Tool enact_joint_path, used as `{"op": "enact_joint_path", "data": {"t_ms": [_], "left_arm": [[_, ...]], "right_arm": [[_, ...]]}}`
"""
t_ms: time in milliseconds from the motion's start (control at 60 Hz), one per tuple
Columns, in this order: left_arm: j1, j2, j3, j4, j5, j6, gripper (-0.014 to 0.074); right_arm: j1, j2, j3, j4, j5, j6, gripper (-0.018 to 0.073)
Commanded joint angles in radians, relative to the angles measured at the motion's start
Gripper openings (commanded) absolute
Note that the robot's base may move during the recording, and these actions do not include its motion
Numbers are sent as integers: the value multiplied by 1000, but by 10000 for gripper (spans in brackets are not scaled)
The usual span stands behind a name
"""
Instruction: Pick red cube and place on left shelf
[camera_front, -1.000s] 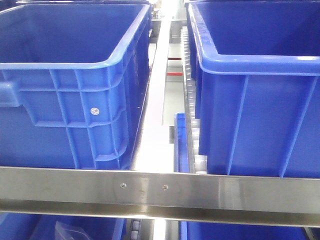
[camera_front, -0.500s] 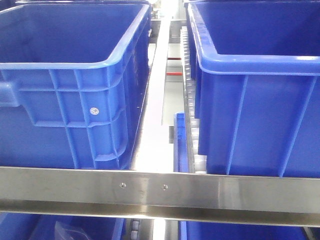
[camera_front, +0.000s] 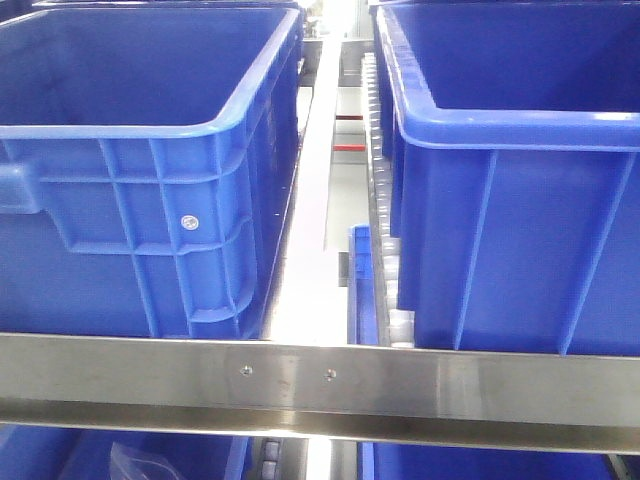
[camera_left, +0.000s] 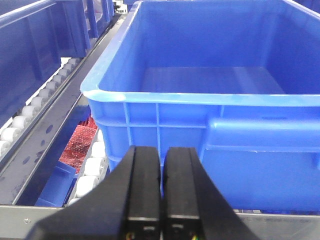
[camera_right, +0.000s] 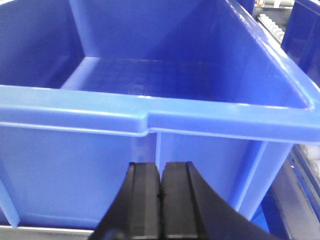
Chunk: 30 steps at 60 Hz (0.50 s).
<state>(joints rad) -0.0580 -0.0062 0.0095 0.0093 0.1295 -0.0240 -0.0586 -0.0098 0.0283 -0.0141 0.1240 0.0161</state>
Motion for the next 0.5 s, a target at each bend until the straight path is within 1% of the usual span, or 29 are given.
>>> {"op": "enact_joint_path", "data": {"t_ms": [0,483], "left_arm": [[0,-16,23,-3,-87,-1,102],[0,-16,23,-3,-87,-1,102]], "right_arm": [[-7,-22,-17,8,-93,-16,46],[-7,-22,-17,8,-92,-16,46]]}}
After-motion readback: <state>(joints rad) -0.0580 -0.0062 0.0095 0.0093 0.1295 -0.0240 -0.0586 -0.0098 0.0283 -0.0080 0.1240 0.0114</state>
